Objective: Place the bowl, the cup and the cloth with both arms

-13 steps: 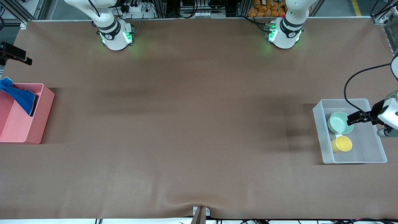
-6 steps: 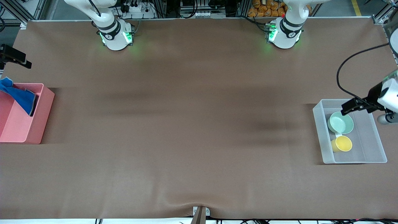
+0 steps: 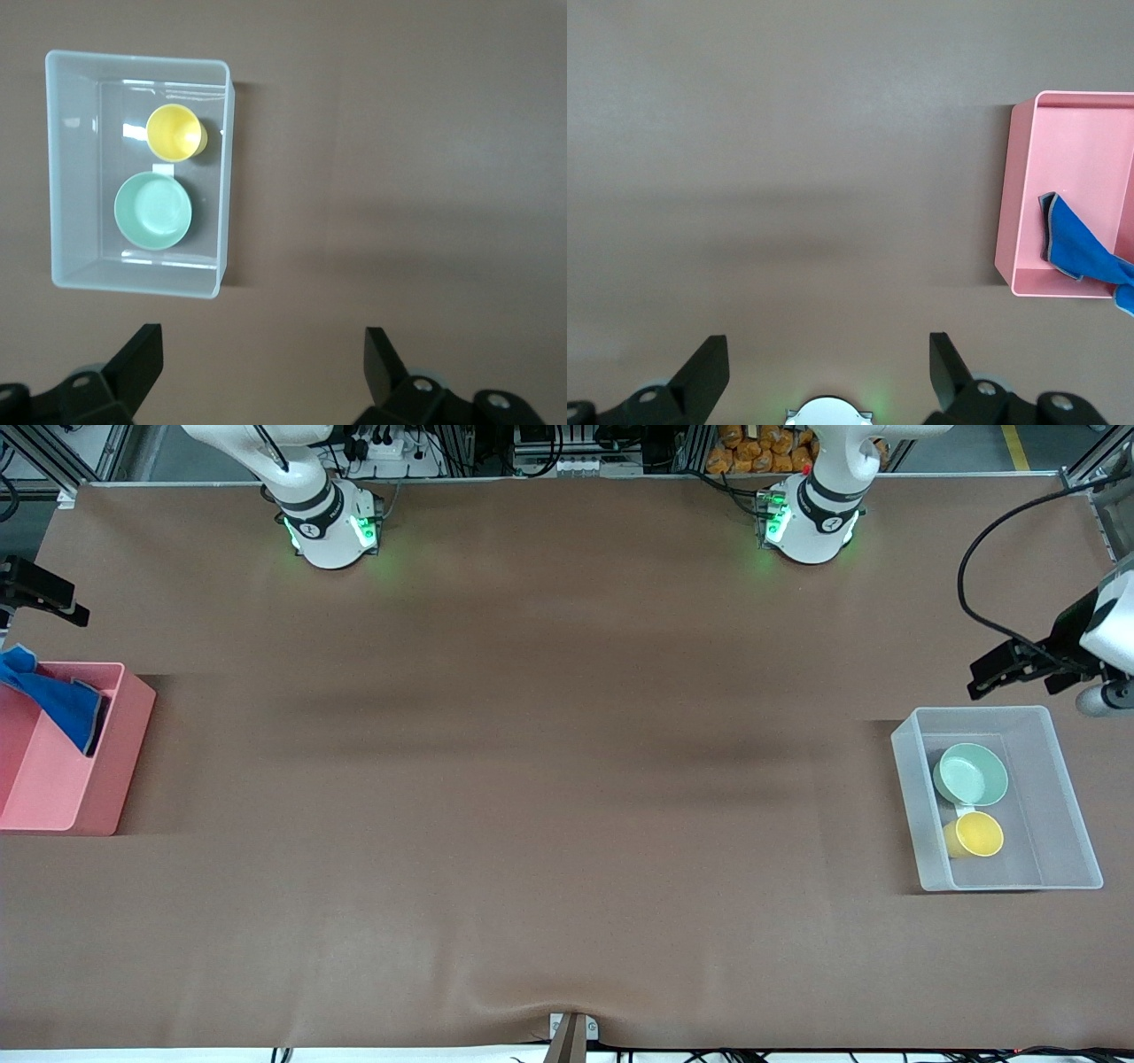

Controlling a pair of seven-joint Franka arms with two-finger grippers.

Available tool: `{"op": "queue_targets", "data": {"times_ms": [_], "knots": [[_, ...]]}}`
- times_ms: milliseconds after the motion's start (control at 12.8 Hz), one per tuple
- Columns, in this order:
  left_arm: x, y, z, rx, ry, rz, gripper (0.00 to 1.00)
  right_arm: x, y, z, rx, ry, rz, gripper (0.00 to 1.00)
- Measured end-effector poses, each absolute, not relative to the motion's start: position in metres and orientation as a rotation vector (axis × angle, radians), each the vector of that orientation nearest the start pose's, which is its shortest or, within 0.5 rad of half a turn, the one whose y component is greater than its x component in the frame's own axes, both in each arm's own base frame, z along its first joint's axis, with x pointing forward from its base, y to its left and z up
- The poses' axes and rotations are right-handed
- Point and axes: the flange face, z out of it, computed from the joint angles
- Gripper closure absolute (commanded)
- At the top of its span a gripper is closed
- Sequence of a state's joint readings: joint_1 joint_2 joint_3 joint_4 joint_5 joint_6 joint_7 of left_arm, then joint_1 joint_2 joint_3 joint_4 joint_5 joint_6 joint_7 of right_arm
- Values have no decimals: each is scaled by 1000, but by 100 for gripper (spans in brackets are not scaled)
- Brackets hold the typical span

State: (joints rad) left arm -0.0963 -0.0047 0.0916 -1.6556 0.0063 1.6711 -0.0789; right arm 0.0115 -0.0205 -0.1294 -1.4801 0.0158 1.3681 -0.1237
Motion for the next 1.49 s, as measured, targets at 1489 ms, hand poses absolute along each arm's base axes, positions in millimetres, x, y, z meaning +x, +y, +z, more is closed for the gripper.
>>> {"op": "queue_targets", "data": {"times_ms": [1489], "knots": [[563, -1, 600, -3134, -117, -41, 0, 522, -69, 660, -3108, 12, 141, 0]]}}
